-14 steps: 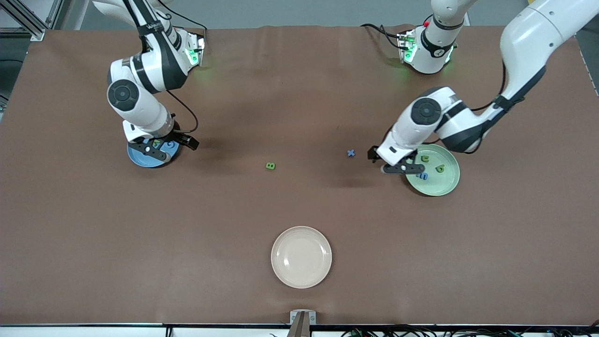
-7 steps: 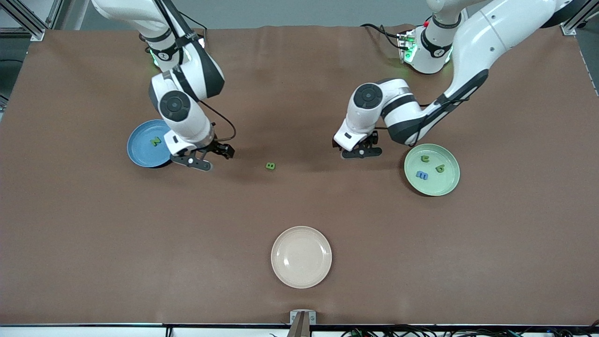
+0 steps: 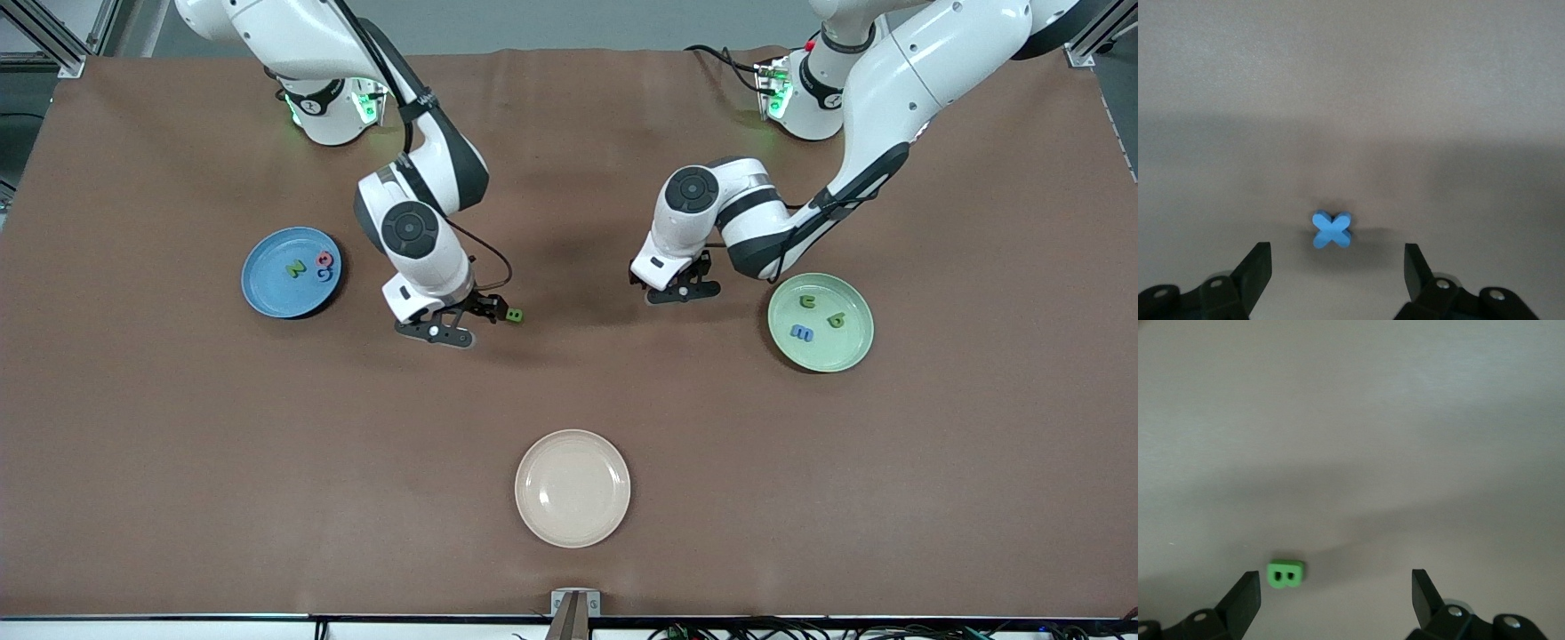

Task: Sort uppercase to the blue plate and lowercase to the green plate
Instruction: 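Move the left gripper to the blue x while the right gripper reaches the B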

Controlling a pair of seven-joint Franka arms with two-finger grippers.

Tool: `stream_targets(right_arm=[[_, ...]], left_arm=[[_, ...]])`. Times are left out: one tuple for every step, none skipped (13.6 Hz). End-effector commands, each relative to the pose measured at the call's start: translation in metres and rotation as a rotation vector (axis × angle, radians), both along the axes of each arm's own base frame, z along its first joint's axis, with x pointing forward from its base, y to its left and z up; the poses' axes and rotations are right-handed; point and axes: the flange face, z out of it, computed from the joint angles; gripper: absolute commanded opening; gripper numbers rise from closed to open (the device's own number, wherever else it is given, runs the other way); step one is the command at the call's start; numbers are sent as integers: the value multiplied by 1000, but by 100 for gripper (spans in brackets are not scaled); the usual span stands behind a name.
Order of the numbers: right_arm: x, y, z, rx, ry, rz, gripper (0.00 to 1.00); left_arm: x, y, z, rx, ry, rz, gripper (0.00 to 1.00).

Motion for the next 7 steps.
stream_targets(right_arm=[[-4,23,-28,17,-29,-28,100],[-9,31,-38,22,-40,-20,100],[-12,36,-46,26,-49,-15,100],[-14,37,-54,26,-51,-12,100],[-16,39,-60,24,-50,-12,100],[-16,39,-65,20,-45,-50,100],[-19,43,-67,17,-45,-76,100]], left_arm=[[1,2,-8,-23,-3,14,82],[0,2,-11,-21,-4,12,80],[0,2,-13,-23,-4,14,78],[0,3,-14,-21,-3,13,75],[0,3,-14,-23,-1,14,71],[0,4,-15,-22,-1,15,68],[0,4,-15,-22,-1,15,65]])
